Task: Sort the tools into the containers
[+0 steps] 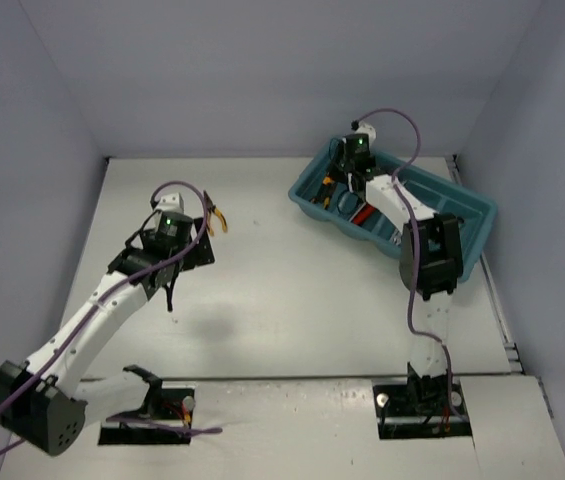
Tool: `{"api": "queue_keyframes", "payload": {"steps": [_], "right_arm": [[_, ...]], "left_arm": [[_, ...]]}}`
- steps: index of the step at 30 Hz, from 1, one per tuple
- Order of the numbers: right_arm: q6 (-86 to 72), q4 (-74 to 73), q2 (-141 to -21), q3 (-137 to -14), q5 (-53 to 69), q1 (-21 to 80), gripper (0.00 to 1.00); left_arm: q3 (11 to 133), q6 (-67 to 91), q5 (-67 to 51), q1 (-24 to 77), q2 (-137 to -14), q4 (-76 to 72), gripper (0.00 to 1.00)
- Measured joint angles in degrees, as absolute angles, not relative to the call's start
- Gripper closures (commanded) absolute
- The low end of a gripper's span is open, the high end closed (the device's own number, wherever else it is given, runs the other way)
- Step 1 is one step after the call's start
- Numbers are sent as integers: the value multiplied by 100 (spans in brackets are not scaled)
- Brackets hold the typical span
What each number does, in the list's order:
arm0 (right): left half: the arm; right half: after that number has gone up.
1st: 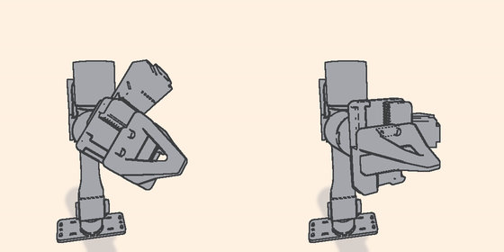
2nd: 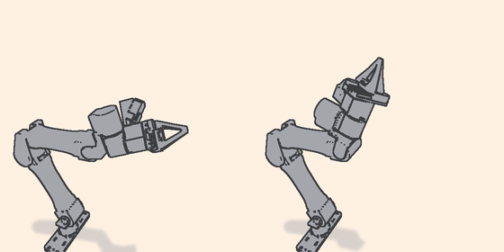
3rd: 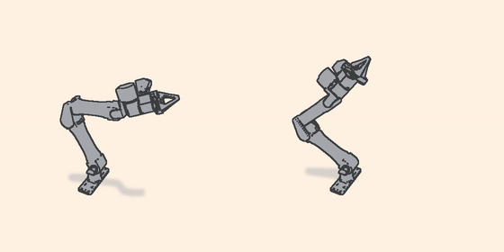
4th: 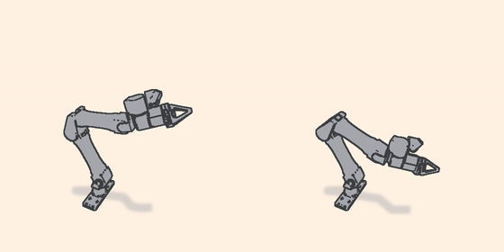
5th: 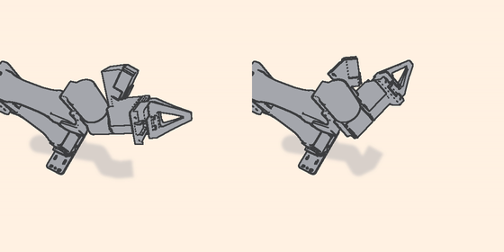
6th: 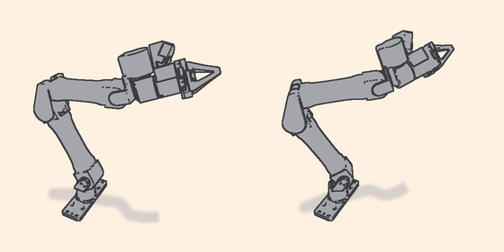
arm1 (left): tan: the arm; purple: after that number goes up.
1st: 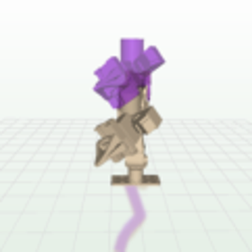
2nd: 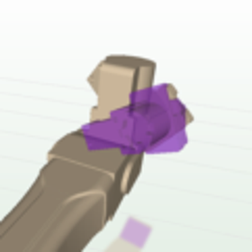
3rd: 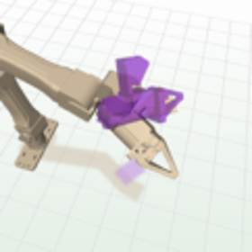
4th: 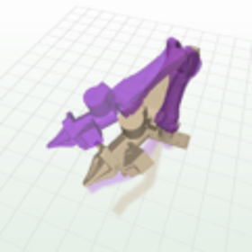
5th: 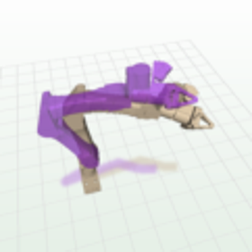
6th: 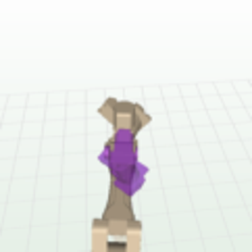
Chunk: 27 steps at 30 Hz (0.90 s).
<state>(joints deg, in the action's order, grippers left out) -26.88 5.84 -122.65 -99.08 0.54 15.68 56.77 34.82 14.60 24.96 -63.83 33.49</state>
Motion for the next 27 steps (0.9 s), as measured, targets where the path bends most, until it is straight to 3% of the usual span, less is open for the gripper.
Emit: {"api": "queue_keyframes", "payload": {"steps": [4,6,10,12,16,20,24,27], "right_arm": [[-2741,537,-12849,-10299,59,1553,96],[-2781,539,-13058,-10449,103,1533,89],[-2850,542,-13279,-10610,241,1456,49],[-2840,556,-13292,-10613,255,1399,37],[-2717,681,-13162,-10579,274,1284,30],[-2427,569,-12677,-10234,276,1116,29],[-2035,450,-11634,-9683,269,1005,28],[-1844,470,-10537,-9129,280,982,28]], "left_arm": [[5677,3508,1418,2411,-6549,3408,18],[5681,3514,1387,2376,-6650,3416,18],[5787,3516,1352,2323,-7023,3428,18],[5914,3518,1338,2309,-7295,3455,18],[6442,3549,1274,2244,-7987,3441,18],[7043,3640,1236,2154,-8668,3450,18],[7866,3697,1263,2015,-9647,3410,20],[8471,3701,1303,1875,-10467,3380,27]]}}
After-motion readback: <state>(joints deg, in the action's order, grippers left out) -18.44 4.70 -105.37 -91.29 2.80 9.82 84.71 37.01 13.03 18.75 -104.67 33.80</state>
